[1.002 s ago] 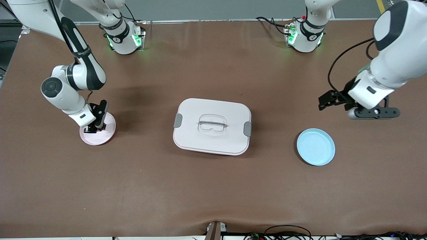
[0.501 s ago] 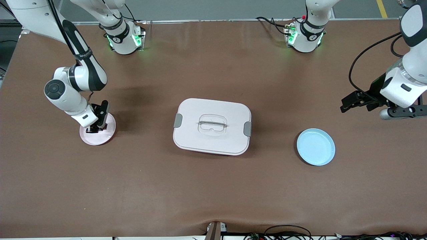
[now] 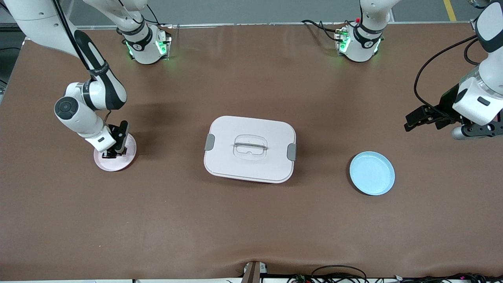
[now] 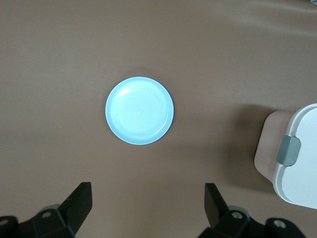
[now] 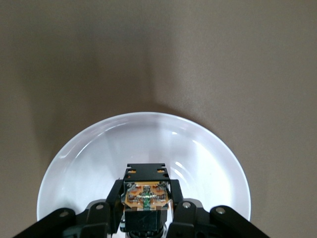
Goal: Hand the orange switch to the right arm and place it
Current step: 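Open the right gripper to release the switch on the pink plate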
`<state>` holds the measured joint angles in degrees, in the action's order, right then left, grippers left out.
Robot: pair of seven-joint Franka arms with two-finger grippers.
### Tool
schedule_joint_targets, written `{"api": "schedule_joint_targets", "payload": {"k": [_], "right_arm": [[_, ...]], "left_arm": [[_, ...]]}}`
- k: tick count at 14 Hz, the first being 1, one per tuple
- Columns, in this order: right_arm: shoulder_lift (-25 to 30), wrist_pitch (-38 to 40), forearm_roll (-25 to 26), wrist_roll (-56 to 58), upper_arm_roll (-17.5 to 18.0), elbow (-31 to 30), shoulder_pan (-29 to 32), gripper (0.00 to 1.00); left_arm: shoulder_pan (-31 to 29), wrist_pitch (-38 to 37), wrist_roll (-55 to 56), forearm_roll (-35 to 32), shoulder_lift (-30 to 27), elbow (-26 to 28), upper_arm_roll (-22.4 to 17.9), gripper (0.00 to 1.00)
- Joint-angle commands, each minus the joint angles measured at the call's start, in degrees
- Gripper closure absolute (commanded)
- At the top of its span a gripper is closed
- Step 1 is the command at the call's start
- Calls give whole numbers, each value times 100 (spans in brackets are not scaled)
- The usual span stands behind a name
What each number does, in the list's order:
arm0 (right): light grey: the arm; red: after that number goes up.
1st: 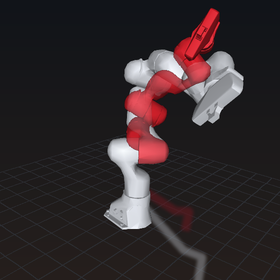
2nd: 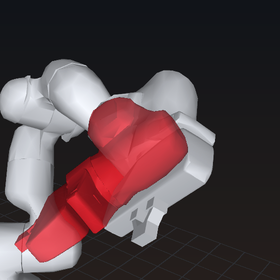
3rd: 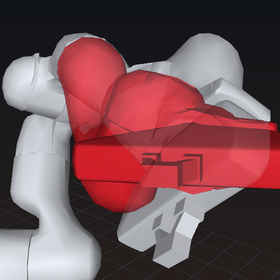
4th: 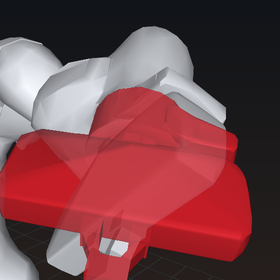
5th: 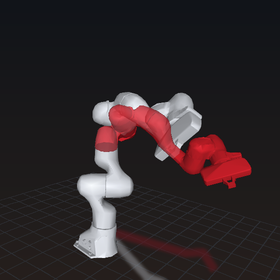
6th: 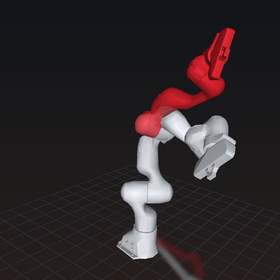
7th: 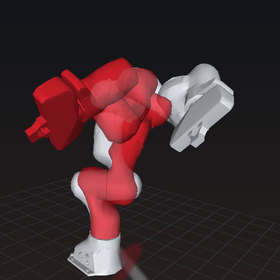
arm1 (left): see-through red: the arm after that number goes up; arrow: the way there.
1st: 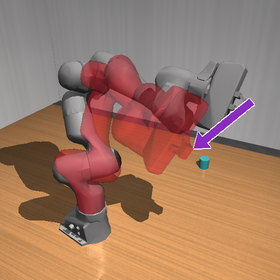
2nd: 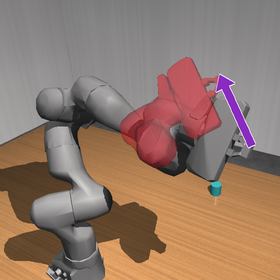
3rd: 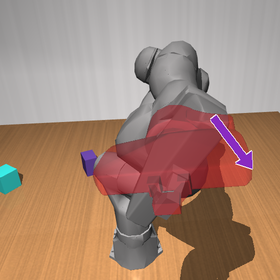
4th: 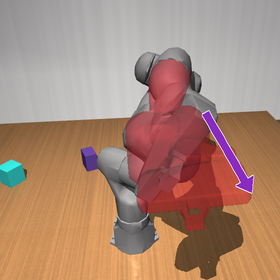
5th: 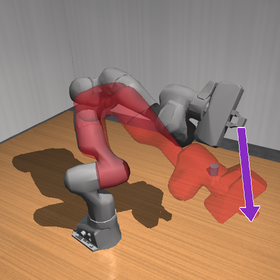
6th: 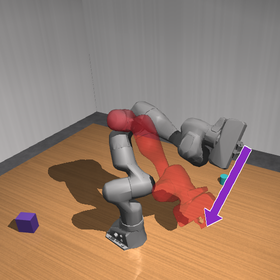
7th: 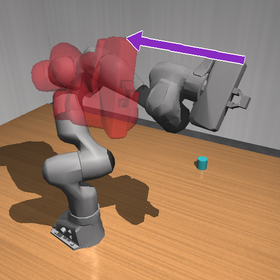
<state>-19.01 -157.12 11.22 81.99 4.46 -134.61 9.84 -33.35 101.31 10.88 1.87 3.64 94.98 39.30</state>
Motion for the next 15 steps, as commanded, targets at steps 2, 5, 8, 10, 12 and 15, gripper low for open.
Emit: {"api": "schedule_joint_targets", "payload": {"k": [2, 5, 8, 10, 12, 15], "right_arm": [[-67, -134, 214, -17, 47, 22, 124, 100], [-146, -239, 223, -17, 47, 23, 132, 100], [-182, -275, 223, -17, 3, 23, 124, 100], [-182, -371, 223, 1, -23, 40, 176, 1], [-182, -372, 223, 54, -33, 75, 256, 0], [-173, -345, 232, 45, -24, 75, 247, 0]], "left_arm": [[-48, -111, -112, -64, -126, -23, -19, 0], [4, -111, -103, -64, -109, -14, -27, 0], [852, -111, -103, -64, -109, -14, -884, 0], [1688, -111, -86, -64, -109, -6, -1685, 0], [2426, -111, -68, -64, -117, -6, -2379, 0], [3596, -277, -94, -64, -118, -14, -3567, 0]]}}
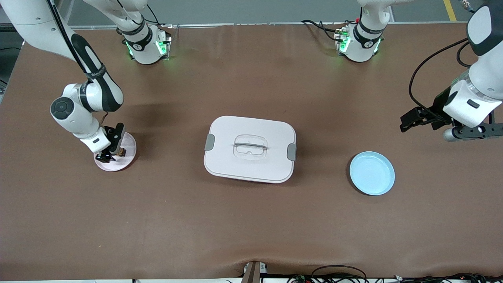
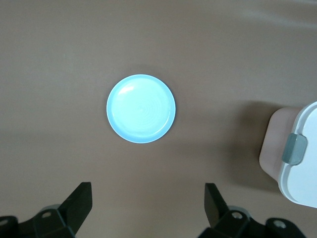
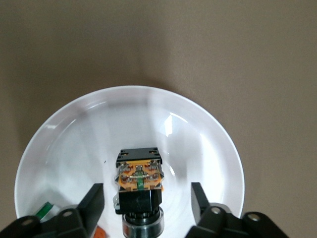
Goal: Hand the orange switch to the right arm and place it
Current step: 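Open the right gripper to release the switch on the pink plate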
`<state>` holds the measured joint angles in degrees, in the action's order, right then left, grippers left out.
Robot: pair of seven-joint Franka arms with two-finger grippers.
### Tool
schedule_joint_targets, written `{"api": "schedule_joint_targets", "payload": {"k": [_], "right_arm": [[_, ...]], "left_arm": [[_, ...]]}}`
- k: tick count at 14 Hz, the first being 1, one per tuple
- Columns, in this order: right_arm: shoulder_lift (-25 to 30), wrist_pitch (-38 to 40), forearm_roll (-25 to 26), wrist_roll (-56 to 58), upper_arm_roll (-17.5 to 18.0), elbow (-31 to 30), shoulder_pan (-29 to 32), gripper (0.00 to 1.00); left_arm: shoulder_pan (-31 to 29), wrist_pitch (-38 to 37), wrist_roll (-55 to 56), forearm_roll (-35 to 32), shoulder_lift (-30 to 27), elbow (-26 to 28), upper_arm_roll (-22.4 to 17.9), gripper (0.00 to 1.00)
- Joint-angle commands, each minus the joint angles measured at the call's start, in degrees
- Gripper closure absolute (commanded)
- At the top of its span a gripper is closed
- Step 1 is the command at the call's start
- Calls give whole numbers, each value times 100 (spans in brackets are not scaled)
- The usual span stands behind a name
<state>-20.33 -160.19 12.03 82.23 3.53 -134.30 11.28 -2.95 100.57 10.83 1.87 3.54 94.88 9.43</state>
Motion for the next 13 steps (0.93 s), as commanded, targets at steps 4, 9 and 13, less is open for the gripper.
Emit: {"api": "schedule_joint_targets", "payload": {"k": [4, 9, 13], "right_arm": [[11, 31, 124, -66, 77, 71, 138, 0], [318, 1487, 80, -899, 147, 413, 42, 0], [871, 2841, 71, -2908, 156, 528, -134, 0]], "left_arm": [[655, -204, -90, -64, -90, -5, -679, 0], [507, -204, -90, -73, -81, -13, -609, 0], [339, -204, -99, -73, -99, -22, -425, 0]]}}
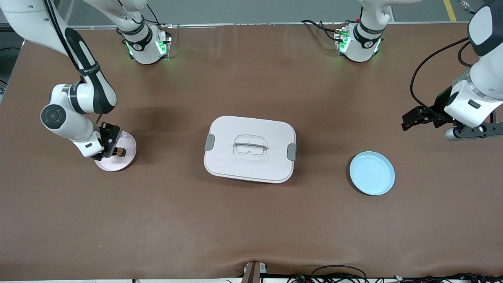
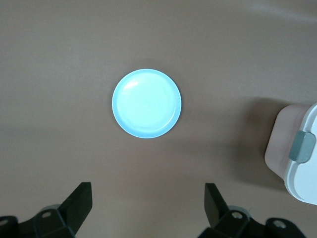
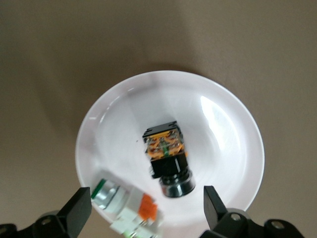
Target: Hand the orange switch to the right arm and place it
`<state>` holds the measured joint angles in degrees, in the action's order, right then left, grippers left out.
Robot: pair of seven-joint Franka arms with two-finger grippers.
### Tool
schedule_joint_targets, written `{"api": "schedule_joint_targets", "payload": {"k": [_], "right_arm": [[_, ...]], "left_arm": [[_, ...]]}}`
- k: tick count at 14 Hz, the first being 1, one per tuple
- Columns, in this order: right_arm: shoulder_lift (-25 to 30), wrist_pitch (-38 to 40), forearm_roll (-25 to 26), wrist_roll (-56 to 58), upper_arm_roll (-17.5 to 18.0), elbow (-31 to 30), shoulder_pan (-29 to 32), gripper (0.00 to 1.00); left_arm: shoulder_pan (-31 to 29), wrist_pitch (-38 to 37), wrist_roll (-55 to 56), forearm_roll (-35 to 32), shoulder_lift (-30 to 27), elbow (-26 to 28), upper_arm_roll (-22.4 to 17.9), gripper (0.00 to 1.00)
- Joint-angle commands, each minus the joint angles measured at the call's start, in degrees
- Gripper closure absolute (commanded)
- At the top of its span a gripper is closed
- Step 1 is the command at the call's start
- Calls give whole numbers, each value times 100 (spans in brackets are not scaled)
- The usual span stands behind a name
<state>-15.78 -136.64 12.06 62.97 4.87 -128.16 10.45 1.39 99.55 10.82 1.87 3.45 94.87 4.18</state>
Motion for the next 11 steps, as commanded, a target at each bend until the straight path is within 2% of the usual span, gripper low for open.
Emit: {"api": "schedule_joint_targets", "payload": {"k": [1, 6, 11], "right_arm": [[496, 707, 16, -1423, 31, -78, -51, 0], [936, 1420, -845, -3059, 23, -8, -51, 0], [1278, 2316, -864, -4493, 23, 554, -279, 0]], "left_arm": [[-86, -102, -98, -73, -99, -47, 101, 0], [-191, -190, -491, -73, -249, -74, 48, 0], [-359, -427, -608, -29, -626, -12, 57, 0]]}}
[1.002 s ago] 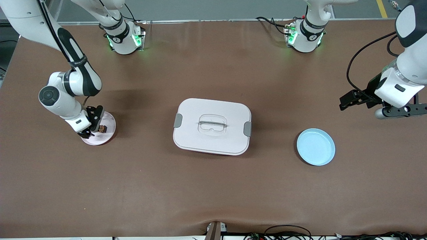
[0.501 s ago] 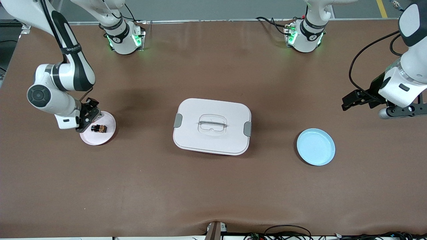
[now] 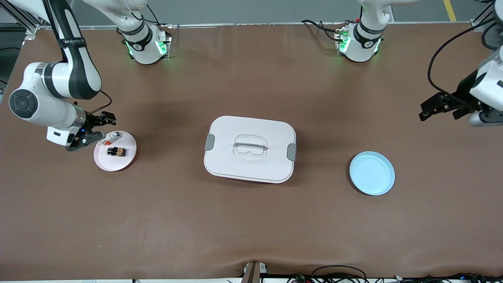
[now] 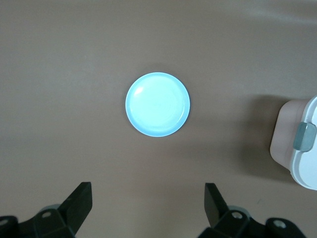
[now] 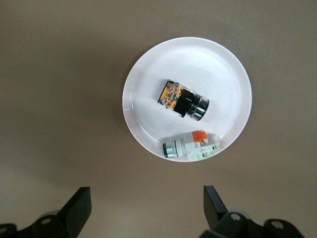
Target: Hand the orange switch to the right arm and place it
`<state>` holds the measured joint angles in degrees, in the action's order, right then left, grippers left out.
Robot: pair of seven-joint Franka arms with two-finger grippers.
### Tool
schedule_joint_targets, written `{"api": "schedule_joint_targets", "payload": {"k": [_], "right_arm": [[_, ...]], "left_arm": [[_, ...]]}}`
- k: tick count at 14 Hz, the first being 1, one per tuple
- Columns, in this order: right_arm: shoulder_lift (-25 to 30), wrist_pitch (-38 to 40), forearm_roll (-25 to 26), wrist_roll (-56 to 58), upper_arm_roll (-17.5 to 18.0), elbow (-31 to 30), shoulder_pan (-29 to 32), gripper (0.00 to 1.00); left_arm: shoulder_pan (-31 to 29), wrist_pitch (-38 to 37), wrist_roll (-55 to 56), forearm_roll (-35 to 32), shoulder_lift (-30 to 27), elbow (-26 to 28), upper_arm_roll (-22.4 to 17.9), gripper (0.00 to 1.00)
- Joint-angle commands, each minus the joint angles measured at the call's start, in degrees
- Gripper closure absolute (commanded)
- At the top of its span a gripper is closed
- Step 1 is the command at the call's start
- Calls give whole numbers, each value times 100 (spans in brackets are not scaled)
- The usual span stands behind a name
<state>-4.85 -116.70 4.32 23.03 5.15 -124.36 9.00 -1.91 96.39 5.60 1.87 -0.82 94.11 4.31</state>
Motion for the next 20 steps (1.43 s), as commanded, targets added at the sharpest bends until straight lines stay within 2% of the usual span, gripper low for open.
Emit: {"api": "schedule_joint_targets", "payload": {"k": [1, 4, 10, 13, 16, 20], "right_arm": [[291, 428, -132, -710, -5, 236, -205, 0], [354, 910, -440, -1255, -14, 604, -223, 0], [318, 2097, -467, -1711, -23, 1615, -205, 0], [318, 2476, -809, -1994, -32, 1888, -197, 0], [318, 2756, -827, -2083, -32, 2151, -197, 0], [248, 3355, -731, -2083, -49, 3012, -144, 0]], "left_arm": [[-20, -129, -59, -37, -208, 90, 70, 0], [6, -94, -32, -55, -129, -14, 96, 0], [24, -111, -102, -64, 117, -340, 96, 0], [32, -120, -111, -64, 222, -550, 88, 0], [41, -138, -138, -142, 249, -560, 87, 0], [59, -182, -348, -275, 284, -551, 96, 0]]}}
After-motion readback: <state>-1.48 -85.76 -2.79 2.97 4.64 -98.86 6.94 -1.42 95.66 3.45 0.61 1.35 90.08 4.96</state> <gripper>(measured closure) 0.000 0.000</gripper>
